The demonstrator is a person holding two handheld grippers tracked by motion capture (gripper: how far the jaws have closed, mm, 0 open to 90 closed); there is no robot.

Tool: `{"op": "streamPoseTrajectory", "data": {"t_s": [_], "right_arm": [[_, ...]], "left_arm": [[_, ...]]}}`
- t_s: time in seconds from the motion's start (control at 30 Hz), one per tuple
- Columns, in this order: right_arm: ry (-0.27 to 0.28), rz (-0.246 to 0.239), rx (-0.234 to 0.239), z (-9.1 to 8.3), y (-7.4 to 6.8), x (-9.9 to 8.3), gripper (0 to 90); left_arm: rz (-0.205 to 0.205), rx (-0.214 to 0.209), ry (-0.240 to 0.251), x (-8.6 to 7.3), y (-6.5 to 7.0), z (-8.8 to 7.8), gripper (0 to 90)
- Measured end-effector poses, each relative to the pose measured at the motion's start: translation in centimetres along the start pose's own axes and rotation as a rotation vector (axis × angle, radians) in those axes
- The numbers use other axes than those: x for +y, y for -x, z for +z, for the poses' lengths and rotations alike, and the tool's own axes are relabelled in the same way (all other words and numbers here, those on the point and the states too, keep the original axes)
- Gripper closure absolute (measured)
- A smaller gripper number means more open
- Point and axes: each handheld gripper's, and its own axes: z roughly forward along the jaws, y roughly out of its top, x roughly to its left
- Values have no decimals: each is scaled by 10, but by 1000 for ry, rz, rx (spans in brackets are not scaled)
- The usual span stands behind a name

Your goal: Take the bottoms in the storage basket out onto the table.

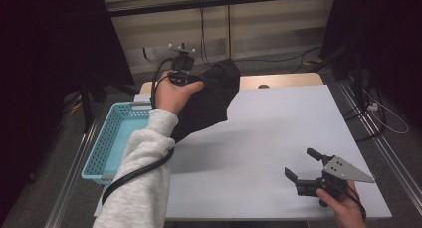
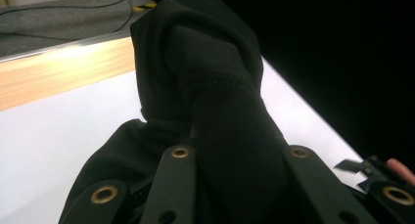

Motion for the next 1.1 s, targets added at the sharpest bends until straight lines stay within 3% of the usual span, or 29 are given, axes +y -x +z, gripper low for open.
{"op": "streamPoseTrajectory", "data": {"t_s": [0.1,0.13,0.27,0.3,0.33,0.4,0.43,0.47,0.67,0.73,0.77,0.83,0.97,1.0,1.1], "right_arm": [[1,0,1,0,0,0,6],[1,1,2,0,0,0,6],[-2,2,1,0,0,0,6],[-2,2,1,0,0,0,6],[-2,1,2,0,0,0,6],[0,-1,4,-1,0,0,6],[-1,-3,5,-1,0,0,6],[-3,-3,4,-1,0,0,6],[0,-7,5,-1,0,1,6],[-3,-7,4,0,0,0,6],[-3,-6,6,0,0,0,6],[-5,-8,4,0,0,0,6],[-10,-12,6,1,-1,0,6],[-12,-16,6,1,-1,0,6],[-20,-20,5,1,-3,0,6]], "left_arm": [[7,-22,5,1,8,7,762],[16,-46,13,2,16,15,762],[31,-92,25,0,29,27,760],[31,-92,25,0,29,27,759],[58,-81,21,-3,30,31,759],[58,-81,21,-5,30,33,758],[36,-102,15,-9,28,38,758],[38,-98,12,-12,28,40,758],[77,-75,20,-30,14,48,744],[106,-60,24,-45,5,53,739],[106,-60,24,-45,5,53,736],[91,-62,14,-62,-5,57,729],[97,-27,26,-80,-15,61,539],[118,4,30,-92,-21,62,485],[130,31,30,-106,-28,61,379]]}}
